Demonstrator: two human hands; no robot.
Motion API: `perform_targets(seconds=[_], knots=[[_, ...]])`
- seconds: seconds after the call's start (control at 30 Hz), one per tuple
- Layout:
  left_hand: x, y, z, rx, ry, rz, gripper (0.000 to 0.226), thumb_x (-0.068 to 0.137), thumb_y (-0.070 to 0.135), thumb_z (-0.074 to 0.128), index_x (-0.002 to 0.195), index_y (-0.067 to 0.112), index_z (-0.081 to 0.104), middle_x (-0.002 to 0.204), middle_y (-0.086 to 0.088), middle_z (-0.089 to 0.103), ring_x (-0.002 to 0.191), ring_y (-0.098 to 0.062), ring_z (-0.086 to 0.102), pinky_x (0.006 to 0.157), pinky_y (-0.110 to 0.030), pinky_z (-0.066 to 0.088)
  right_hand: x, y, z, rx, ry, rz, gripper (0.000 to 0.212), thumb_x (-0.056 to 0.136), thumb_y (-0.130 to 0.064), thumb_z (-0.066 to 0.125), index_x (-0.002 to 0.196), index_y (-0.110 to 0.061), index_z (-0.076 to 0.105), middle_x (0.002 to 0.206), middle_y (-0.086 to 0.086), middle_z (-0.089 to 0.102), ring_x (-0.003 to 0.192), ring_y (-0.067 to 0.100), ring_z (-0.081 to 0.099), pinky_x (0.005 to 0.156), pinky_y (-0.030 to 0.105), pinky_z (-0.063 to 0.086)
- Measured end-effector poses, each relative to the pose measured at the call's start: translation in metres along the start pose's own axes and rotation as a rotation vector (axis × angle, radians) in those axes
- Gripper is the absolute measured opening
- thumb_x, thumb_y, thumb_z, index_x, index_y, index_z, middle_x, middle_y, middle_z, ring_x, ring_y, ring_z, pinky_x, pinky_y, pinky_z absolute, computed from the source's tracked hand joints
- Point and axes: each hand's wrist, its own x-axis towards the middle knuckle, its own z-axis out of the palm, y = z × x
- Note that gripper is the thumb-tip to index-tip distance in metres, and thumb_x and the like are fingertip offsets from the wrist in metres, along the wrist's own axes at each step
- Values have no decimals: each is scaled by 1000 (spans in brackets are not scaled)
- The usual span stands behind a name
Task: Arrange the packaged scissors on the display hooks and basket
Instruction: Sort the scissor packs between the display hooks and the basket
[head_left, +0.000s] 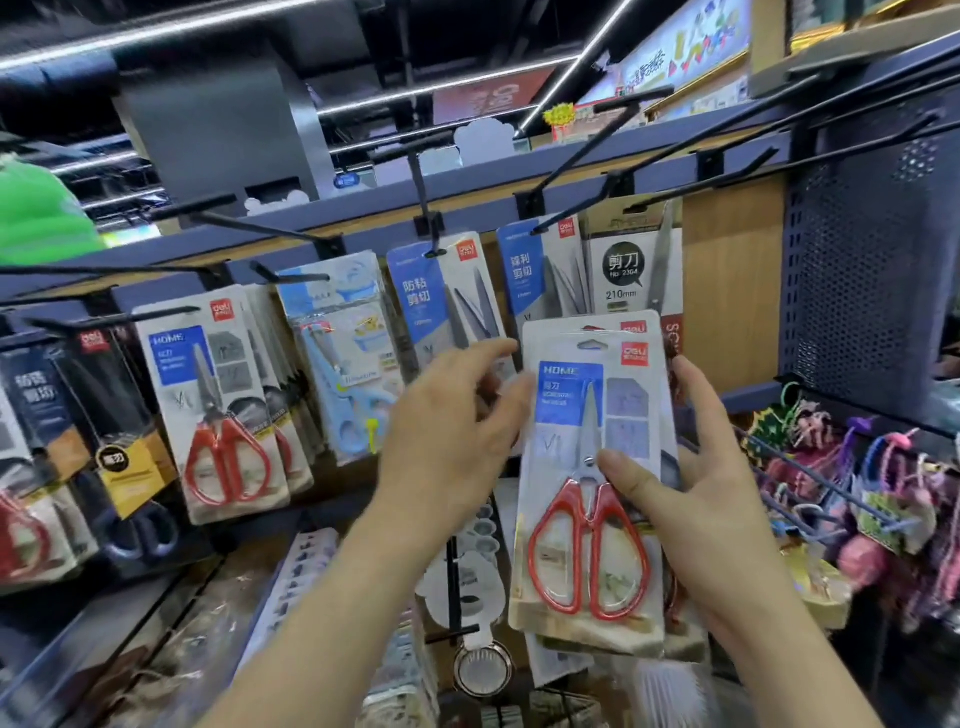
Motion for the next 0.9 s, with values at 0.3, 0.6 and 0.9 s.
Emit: perform_targets(seconds=[0.3,0.6,0.9], knots=[[-20,-7,-1,-661,-81,-480,38,87,3,69,109,31,59,91,-5,74,88,-30,71,84,-54,56,-7,4,17,-23,-85,-54,62,92,-21,60,132,-63,40,135,-10,62,121,9,61,99,36,51],[-29,-24,-41,-1004,399,-539,37,95,-11,49,127,7,44,92,1,75,92,-18,70,90,-41,55,-25,-12,55,-5,-203,-5,29,92,-16,62,72,-27,80,71,3,74,63,6,67,56,12,49],[-29,-39,-128,-873,464,-431,18,86,9,67,101,18,67,106,-10,74,87,-25,73,77,-46,60,-30,-13,101,-153,-448,-8,19,70,-48,68,87,-48,76,84,-13,77,83,3,71,79,30,55]])
